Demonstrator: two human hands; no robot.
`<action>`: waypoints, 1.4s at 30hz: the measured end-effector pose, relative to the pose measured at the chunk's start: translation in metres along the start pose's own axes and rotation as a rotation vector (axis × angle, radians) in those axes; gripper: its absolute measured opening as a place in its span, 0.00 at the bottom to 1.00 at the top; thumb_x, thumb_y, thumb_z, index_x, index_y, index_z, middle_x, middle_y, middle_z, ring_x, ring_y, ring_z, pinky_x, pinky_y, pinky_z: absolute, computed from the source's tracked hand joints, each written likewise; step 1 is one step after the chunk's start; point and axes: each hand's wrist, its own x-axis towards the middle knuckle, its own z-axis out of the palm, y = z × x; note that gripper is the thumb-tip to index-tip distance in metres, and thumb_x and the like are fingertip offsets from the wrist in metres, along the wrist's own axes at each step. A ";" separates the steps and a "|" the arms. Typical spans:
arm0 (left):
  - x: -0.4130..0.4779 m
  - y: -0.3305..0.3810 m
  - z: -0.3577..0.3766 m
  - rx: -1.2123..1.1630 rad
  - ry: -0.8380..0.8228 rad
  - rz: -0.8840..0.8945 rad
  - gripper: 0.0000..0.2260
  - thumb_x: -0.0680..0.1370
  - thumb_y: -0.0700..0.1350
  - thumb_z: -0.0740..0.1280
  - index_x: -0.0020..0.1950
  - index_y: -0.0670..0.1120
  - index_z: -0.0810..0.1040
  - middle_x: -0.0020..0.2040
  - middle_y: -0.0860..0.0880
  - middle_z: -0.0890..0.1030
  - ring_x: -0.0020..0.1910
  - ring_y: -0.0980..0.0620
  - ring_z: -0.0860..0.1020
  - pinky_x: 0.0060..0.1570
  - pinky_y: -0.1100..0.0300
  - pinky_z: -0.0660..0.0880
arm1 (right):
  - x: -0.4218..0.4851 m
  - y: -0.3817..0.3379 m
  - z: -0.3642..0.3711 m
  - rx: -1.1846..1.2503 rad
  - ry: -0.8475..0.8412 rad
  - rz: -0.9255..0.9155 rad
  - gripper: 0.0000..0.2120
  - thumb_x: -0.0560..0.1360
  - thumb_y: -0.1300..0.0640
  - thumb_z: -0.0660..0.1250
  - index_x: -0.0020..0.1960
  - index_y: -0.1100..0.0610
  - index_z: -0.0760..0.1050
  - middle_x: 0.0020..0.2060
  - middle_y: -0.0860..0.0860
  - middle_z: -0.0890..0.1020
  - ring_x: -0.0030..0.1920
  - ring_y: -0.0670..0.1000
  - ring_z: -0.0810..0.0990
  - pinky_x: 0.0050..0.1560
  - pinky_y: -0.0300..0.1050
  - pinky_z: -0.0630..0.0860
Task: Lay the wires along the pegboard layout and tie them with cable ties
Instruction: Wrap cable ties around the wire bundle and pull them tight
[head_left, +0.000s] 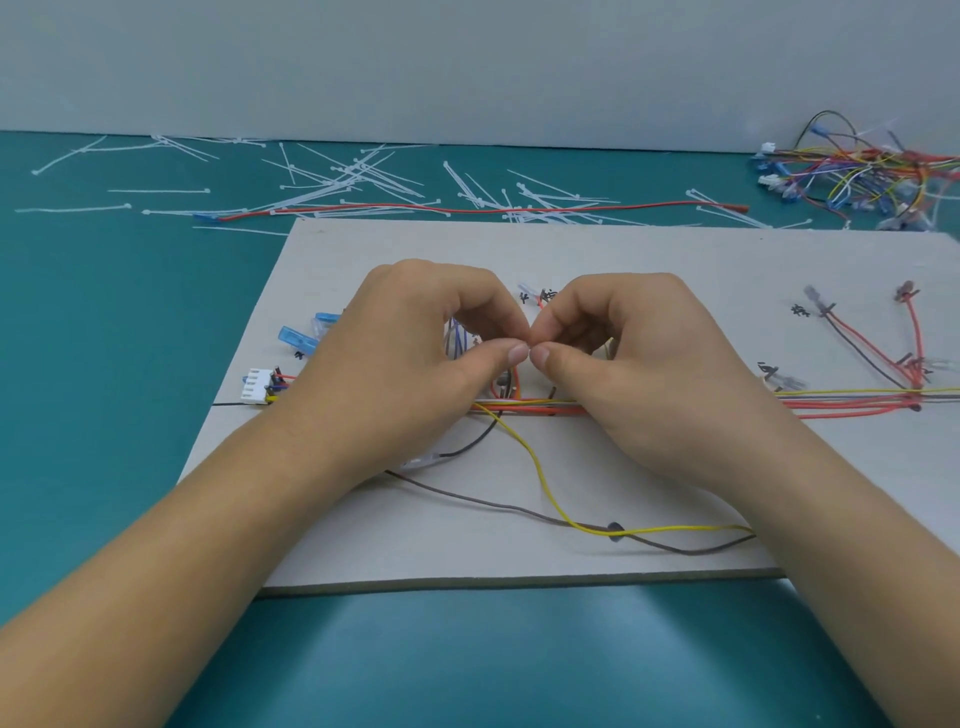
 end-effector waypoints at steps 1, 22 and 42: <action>0.000 0.000 0.000 0.001 0.003 -0.002 0.03 0.76 0.43 0.77 0.45 0.52 0.87 0.37 0.62 0.84 0.42 0.62 0.82 0.44 0.73 0.71 | 0.000 0.001 0.001 0.000 0.000 0.000 0.07 0.75 0.58 0.73 0.39 0.49 0.81 0.31 0.44 0.80 0.31 0.41 0.76 0.32 0.32 0.70; -0.001 0.006 0.000 0.156 -0.052 -0.066 0.03 0.80 0.50 0.69 0.47 0.56 0.80 0.48 0.57 0.78 0.53 0.51 0.71 0.62 0.44 0.68 | 0.000 -0.002 -0.003 -0.017 0.042 -0.014 0.07 0.74 0.58 0.71 0.38 0.49 0.80 0.32 0.42 0.81 0.31 0.42 0.75 0.31 0.31 0.69; -0.001 -0.001 0.002 0.217 -0.139 -0.103 0.04 0.82 0.52 0.65 0.49 0.58 0.78 0.54 0.58 0.72 0.55 0.52 0.64 0.59 0.50 0.62 | 0.005 0.000 -0.005 -0.060 0.093 -0.013 0.08 0.75 0.57 0.71 0.38 0.49 0.79 0.31 0.35 0.78 0.33 0.43 0.75 0.32 0.30 0.67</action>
